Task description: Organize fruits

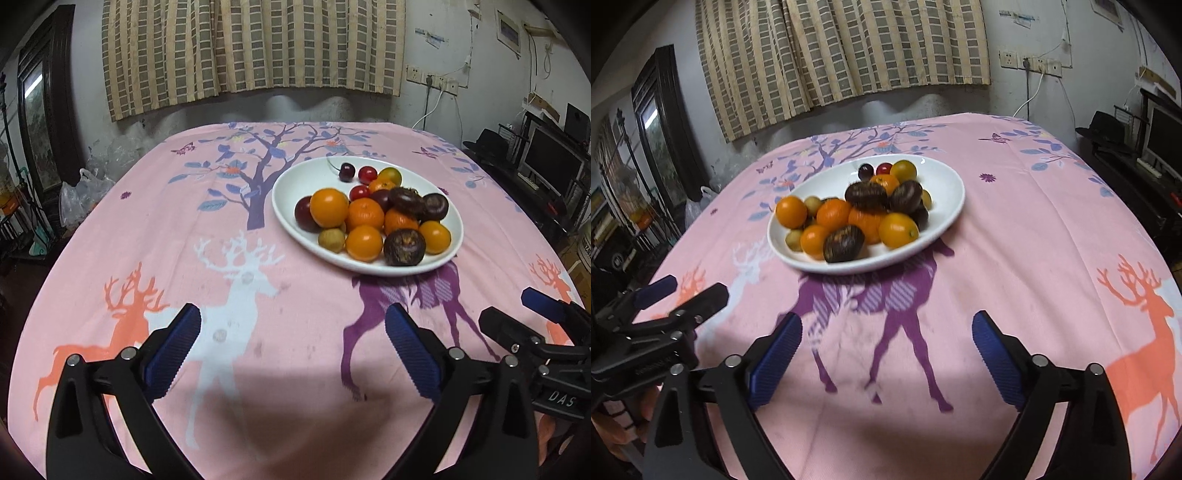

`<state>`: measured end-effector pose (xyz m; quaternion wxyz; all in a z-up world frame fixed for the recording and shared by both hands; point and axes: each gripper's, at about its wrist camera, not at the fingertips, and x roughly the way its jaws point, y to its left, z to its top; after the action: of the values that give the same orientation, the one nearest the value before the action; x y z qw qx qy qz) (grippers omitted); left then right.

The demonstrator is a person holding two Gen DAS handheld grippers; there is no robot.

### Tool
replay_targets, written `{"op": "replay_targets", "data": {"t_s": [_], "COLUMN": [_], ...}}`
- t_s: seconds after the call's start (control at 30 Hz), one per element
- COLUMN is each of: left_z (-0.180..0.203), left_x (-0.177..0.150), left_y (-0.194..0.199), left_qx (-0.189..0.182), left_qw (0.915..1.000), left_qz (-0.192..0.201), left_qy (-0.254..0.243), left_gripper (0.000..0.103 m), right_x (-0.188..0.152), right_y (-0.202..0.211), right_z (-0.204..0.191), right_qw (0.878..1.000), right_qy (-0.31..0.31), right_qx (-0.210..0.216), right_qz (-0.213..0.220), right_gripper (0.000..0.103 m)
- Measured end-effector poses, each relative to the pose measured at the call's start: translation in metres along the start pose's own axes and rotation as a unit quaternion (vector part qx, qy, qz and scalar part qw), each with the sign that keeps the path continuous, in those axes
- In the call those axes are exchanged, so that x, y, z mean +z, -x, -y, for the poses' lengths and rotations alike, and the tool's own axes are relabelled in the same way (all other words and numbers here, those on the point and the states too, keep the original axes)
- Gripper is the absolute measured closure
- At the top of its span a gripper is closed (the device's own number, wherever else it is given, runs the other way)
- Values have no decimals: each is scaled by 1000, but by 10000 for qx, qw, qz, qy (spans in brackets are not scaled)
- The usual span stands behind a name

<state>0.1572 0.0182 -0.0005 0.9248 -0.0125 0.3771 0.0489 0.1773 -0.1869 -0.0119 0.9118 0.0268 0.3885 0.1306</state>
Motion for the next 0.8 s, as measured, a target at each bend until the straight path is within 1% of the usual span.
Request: {"op": "replay_targets", "data": {"t_s": [0.07, 0.23, 0.33, 0.43, 0.63, 0.8], "left_z": [-2, -7, -12, -14, -8, -6], "left_x": [-7, -18, -22, -27, -32, -35], "left_y": [2, -2, -9, -11, -19, -22], "left_qx": [6, 128, 124, 94, -20, 32], "left_qw": [10000, 9998, 9996, 9997, 9995, 9992], "left_qz": [-16, -100, -188, -139, -326, -407], "left_qy": [31, 72, 163, 197, 43, 38], "left_gripper": [5, 5, 5, 5, 5, 5], "right_x": [-7, -22, -21, -21, -24, -25], "right_y": [1, -4, -5, -5, -8, -10], "right_z": [0, 6, 9, 9, 8, 11], "right_qw": [9999, 9994, 9993, 9991, 9982, 9982], "right_qy": [72, 156, 116, 116, 168, 92], "right_qx": [-87, -275, -341, -392, -525, -450], "right_qz": [16, -103, -117, -121, -240, -377], "right_gripper": [4, 4, 4, 4, 3, 3]}}
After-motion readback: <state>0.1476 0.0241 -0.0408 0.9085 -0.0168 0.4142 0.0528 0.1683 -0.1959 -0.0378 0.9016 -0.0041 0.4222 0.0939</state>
